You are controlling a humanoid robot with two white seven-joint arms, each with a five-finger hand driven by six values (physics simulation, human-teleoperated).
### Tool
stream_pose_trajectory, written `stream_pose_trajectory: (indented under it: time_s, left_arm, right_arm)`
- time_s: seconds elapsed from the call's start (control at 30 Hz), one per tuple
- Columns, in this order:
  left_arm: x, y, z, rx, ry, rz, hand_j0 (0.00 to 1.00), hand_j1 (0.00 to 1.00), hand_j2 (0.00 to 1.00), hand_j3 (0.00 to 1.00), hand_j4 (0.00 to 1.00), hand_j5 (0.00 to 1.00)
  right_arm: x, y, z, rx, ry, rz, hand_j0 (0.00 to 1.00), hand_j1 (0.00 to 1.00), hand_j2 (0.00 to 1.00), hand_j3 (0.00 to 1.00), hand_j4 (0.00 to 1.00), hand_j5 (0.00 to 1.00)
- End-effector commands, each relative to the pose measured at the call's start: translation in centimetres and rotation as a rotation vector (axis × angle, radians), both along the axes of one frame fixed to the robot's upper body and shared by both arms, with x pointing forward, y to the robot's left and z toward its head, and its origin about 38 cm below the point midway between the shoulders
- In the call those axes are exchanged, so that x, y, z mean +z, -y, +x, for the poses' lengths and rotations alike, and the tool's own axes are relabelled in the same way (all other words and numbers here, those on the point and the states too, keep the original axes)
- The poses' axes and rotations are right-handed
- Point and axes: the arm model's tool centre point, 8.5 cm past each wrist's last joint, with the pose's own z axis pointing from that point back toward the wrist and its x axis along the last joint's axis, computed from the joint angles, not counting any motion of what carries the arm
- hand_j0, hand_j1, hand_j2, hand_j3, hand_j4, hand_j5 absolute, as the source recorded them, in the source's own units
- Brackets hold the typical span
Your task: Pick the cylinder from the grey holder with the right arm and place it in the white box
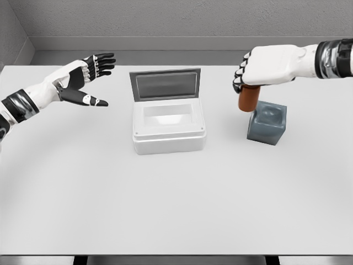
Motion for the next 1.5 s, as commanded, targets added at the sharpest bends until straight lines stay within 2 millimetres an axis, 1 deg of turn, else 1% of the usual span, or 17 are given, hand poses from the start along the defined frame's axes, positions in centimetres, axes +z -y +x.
stream_pose_trajectory:
  time_s: [0.0, 0.1, 0.37, 0.47, 0.57, 0.63, 0.73, 0.8, 1.03, 1.2, 1.37, 1.47]
  left_arm:
    - [0.1, -0.2, 0.0, 0.003, 0.0, -0.004, 1.0, 1.0, 1.0, 1.0, 1.0, 1.0]
    - [0.1, -0.2, 0.0, 0.003, 0.0, -0.004, 1.0, 1.0, 1.0, 1.0, 1.0, 1.0]
    - [0.1, -0.2, 0.0, 0.003, 0.0, -0.004, 1.0, 1.0, 1.0, 1.0, 1.0, 1.0]
    - [0.1, -0.1, 0.0, 0.002, 0.001, -0.005, 1.0, 1.0, 1.0, 1.0, 1.0, 1.0]
    - [0.2, -0.2, 0.0, 0.003, 0.002, -0.004, 1.0, 1.0, 1.0, 1.0, 1.0, 1.0]
    - [0.3, -0.2, 0.0, 0.003, 0.003, -0.006, 1.0, 1.0, 1.0, 1.0, 1.0, 1.0]
    - [0.3, -0.2, 0.0, 0.003, 0.003, -0.004, 1.0, 1.0, 1.0, 1.0, 1.0, 1.0]
    - [0.2, -0.3, 0.0, 0.005, 0.002, -0.005, 1.0, 1.0, 1.0, 1.0, 1.0, 1.0]
    - [0.3, -0.2, 0.0, 0.003, 0.003, -0.006, 1.0, 1.0, 1.0, 1.0, 1.0, 1.0]
    - [0.3, -0.1, 0.0, 0.002, 0.003, -0.005, 1.0, 1.0, 1.0, 1.0, 1.0, 1.0]
    - [0.2, -0.1, 0.0, 0.003, 0.002, -0.006, 1.0, 1.0, 1.0, 1.0, 1.0, 1.0]
    - [0.2, -0.1, 0.0, 0.001, 0.003, -0.007, 1.0, 1.0, 1.0, 1.0, 1.0, 1.0]
  right_arm:
    - [0.1, -0.4, 0.1, 0.006, 0.0, 0.007, 0.56, 0.56, 0.56, 0.56, 0.56, 0.56]
    - [0.0, -0.5, 0.1, 0.007, 0.0, 0.008, 0.56, 0.56, 0.56, 0.56, 0.56, 0.56]
    - [-0.1, -2.2, 0.1, 0.042, -0.004, 0.024, 0.56, 0.56, 0.56, 0.56, 0.56, 0.56]
    - [-0.1, -2.4, 0.1, 0.047, -0.002, 0.025, 0.56, 0.56, 0.56, 0.56, 0.56, 0.56]
    - [-0.1, -3.0, 0.1, 0.06, -0.004, 0.031, 0.56, 0.56, 0.56, 0.56, 0.56, 0.56]
    - [0.2, -3.5, 0.2, 0.071, 0.004, 0.034, 0.56, 0.56, 0.56, 0.56, 0.56, 0.56]
    - [0.3, -3.7, 0.1, 0.075, 0.005, 0.035, 0.56, 0.56, 0.56, 0.56, 0.56, 0.56]
    - [0.3, -4.4, 0.1, 0.089, 0.006, 0.041, 0.56, 0.56, 0.56, 0.56, 0.56, 0.56]
    - [0.3, -5.6, 0.1, 0.114, 0.008, 0.047, 0.56, 0.56, 0.56, 0.56, 0.56, 0.56]
    - [0.1, -6.9, 0.0, 0.141, 0.004, 0.058, 0.56, 0.56, 0.56, 0.56, 0.56, 0.56]
    - [0.0, -7.2, 0.3, 0.14, -0.001, 0.064, 0.56, 0.56, 0.56, 0.56, 0.56, 0.56]
    - [0.3, -7.9, 0.2, 0.155, 0.005, 0.069, 0.56, 0.56, 0.56, 0.56, 0.56, 0.56]
